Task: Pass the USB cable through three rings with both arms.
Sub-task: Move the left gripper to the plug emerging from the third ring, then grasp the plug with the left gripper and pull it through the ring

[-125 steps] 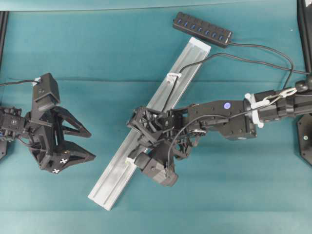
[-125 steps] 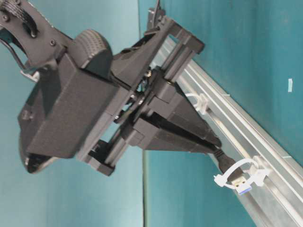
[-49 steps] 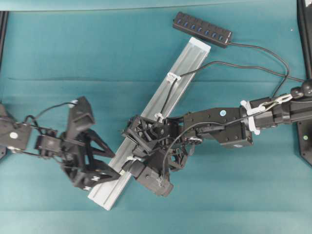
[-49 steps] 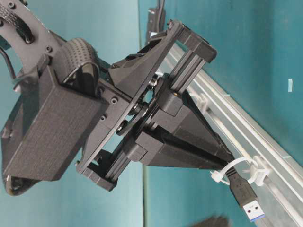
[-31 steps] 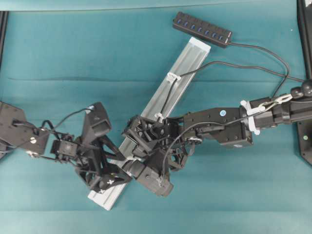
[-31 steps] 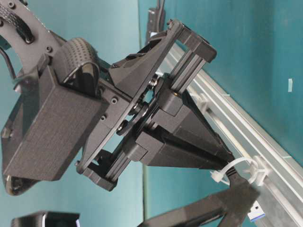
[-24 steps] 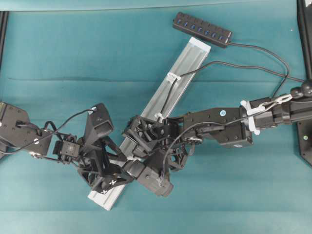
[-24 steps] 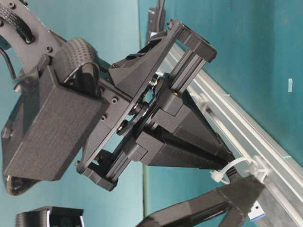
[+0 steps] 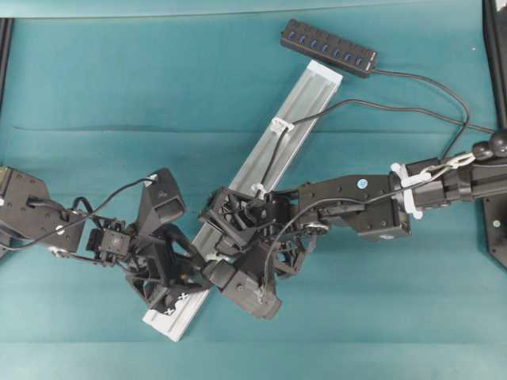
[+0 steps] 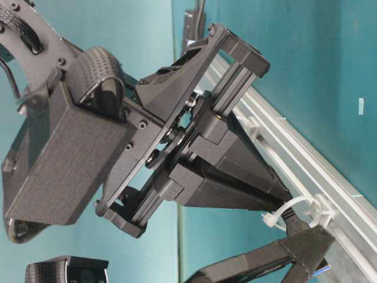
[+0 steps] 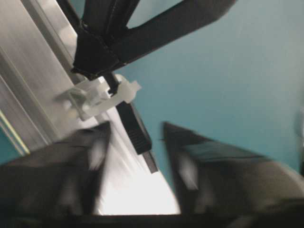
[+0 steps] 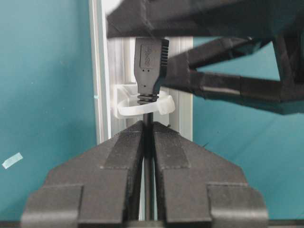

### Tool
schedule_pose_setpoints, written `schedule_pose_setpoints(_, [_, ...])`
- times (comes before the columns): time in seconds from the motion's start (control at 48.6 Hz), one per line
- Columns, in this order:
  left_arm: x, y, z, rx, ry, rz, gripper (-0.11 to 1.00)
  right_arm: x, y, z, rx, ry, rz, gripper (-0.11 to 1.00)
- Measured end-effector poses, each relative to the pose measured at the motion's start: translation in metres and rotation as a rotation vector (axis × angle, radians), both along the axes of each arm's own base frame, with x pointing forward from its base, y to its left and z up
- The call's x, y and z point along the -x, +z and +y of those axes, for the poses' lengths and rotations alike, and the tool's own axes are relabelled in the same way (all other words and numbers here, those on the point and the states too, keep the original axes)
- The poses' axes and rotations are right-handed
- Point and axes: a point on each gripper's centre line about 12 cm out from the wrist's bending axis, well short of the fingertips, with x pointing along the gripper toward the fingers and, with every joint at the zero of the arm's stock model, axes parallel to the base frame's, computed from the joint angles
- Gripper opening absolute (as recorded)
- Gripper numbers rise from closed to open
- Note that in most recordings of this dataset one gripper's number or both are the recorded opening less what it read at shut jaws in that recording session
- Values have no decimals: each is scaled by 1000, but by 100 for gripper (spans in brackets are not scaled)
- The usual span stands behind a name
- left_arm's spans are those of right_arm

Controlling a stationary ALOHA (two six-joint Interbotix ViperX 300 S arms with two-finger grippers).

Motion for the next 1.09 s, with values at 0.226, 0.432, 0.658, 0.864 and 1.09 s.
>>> schedule_pose_setpoints(0.226, [1,0,0,0,0,0,12,1,-1,1,-2,0,3,6])
schedule_pose_setpoints(0.432, [1,2,0,0,0,-2,12,1,0,1,-2,0,3,6])
schedule_pose_setpoints(0.658, [1,2,1,1,2,-1,12,1,0,-1,-2,-3,5,6])
schedule_pose_setpoints(0.864, [1,2,1,3,3,-1,12,2,-1,-2,-2,-6,8,6])
schedule_pose_setpoints(1.09, [1,1,1,2,4,8,12,4,-2,-5,-4,-11,28,10])
